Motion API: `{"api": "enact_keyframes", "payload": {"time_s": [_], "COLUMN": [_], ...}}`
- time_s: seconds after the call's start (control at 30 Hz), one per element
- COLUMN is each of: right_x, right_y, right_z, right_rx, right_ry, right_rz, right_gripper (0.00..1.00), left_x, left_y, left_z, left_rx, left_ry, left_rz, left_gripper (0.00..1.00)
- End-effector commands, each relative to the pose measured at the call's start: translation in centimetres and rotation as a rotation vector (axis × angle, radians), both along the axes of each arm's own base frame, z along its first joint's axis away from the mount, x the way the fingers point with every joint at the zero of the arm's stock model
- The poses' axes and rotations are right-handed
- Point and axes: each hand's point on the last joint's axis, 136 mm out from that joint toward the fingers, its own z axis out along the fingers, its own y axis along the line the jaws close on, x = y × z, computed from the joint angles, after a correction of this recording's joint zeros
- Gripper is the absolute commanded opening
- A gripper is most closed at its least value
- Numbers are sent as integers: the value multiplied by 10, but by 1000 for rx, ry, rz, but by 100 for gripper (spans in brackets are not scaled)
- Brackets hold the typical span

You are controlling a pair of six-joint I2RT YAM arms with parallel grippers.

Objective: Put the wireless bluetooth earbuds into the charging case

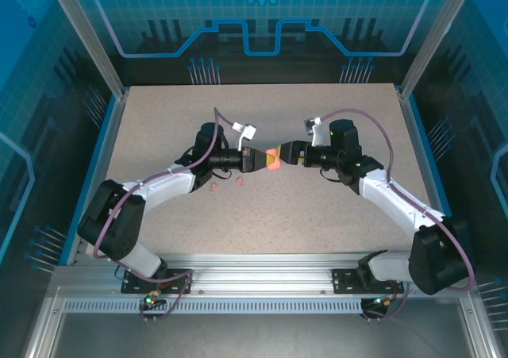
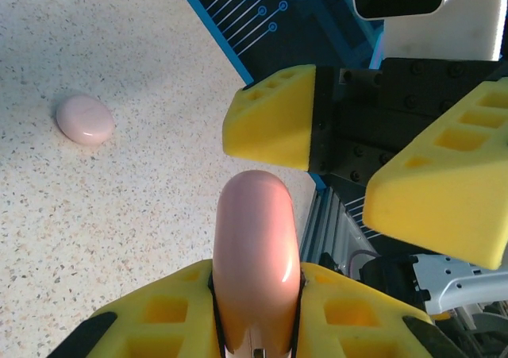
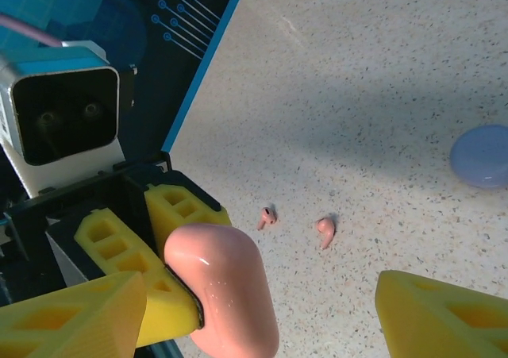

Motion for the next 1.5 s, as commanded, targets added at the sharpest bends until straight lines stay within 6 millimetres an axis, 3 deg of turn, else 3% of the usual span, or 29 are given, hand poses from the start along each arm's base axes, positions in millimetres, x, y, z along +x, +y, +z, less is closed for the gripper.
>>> {"api": "enact_keyframes", "payload": {"time_s": [0.0, 0.27, 0.6, 0.83, 0.97, 1.17, 1.47], "right_x": [-5, -9, 8, -5, -12, -5, 3], "right_y": [8, 6, -38, -35, -23, -11, 2], "right_z": [-7, -42, -90, -47, -22, -18, -14], "right_rx": [1, -34, -57, 16, 93, 131, 141], "right_ry": [-17, 48, 166, 86, 42, 45, 42], "right_rz": [49, 35, -128, -89, -30, -13, -3], "right_gripper": [76, 74, 68, 66, 64, 48, 45], "left_x": [-1, 3, 3, 5, 6, 8, 10], "left_y": [1, 1, 1, 2, 2, 2, 1], "left_z": [10, 17, 26, 21, 21, 26, 25], "left_rx": [-8, -17, -35, -34, -44, -76, -98], "left_ry": [-30, -45, -66, -61, -63, -64, -53], "left_rz": [-23, -12, -6, 10, 12, 27, 35], "left_gripper": [0, 0, 0, 0, 0, 0, 0]}}
